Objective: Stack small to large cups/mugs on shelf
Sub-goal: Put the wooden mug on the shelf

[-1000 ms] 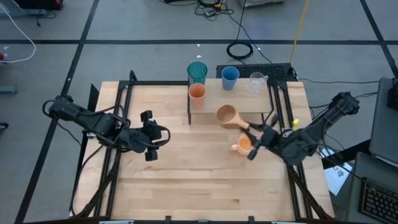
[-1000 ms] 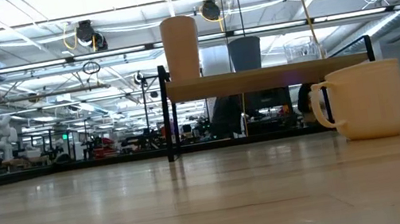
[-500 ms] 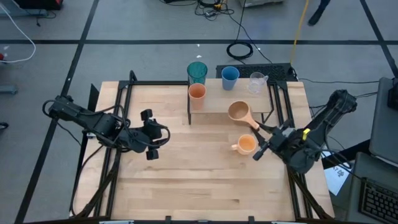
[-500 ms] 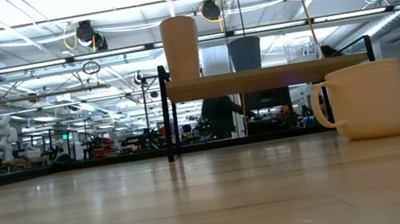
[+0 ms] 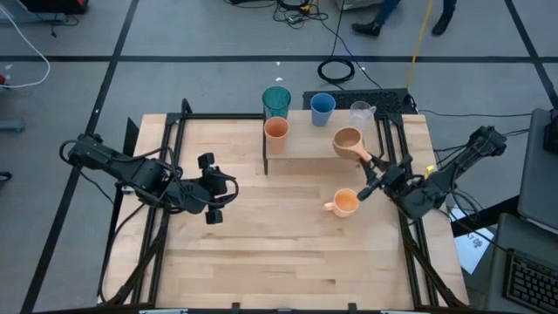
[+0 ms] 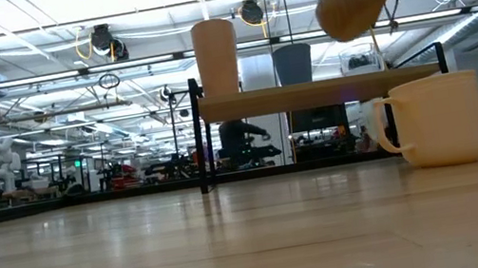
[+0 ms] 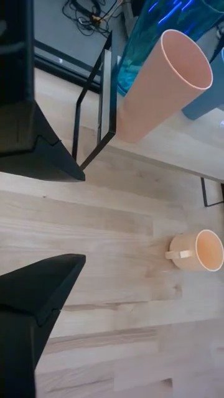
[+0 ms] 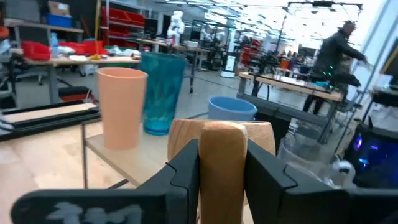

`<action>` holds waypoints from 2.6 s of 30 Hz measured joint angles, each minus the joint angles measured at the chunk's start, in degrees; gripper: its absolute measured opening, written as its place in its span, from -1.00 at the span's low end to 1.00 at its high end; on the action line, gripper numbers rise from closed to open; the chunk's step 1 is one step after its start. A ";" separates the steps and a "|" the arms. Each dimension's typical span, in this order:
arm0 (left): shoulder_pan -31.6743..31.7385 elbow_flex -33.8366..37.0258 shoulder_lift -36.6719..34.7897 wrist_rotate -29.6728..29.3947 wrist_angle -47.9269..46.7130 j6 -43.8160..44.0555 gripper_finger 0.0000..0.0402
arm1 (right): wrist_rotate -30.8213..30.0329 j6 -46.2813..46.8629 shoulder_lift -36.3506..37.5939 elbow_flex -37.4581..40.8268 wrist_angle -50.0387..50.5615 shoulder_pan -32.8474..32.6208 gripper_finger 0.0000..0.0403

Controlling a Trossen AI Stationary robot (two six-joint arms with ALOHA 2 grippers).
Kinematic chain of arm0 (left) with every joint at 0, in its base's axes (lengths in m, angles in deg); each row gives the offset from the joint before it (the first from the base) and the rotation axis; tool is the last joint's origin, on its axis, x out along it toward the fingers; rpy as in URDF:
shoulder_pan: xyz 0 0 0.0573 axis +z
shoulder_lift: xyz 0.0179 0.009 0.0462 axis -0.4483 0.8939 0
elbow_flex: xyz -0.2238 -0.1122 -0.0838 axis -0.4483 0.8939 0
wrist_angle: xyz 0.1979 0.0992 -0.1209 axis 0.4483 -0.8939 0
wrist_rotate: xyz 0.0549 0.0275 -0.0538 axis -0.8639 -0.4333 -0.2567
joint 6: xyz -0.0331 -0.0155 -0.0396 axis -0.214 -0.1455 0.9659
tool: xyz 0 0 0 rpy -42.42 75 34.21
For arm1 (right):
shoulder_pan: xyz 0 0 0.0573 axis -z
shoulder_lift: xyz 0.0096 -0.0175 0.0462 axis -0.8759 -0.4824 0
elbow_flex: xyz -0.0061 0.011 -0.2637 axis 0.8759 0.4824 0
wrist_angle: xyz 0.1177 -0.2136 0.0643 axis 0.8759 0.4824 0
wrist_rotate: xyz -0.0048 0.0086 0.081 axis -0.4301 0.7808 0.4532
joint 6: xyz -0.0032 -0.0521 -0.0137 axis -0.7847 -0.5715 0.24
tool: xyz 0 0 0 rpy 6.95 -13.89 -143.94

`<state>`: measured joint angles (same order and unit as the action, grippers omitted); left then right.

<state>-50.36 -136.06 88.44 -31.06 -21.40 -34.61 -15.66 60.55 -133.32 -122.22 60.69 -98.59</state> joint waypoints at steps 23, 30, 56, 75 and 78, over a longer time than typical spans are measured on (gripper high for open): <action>0.00 0.00 0.00 0.00 0.76 -1.50 0.01 | 0.04 -9.45 8.55 15.63 -14.53 6.34 -0.56; 0.00 0.00 0.00 0.02 0.79 -1.50 0.01 | 0.04 -9.69 8.55 15.98 -14.73 6.34 -0.56; 0.02 0.00 0.00 0.07 0.83 -1.44 0.01 | 0.06 -16.82 9.27 23.07 -29.68 6.34 -0.55; 0.00 0.02 0.02 0.11 0.87 -1.42 0.01 | 0.04 -19.74 9.78 23.70 -32.47 6.34 -0.32; 0.00 0.00 0.02 0.13 0.87 -1.41 0.01 | 0.04 -19.77 9.78 23.70 -32.17 6.34 -0.29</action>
<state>-50.36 -136.06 88.46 -30.93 -20.53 -36.02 -15.62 40.78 -123.54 -98.52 28.52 -92.25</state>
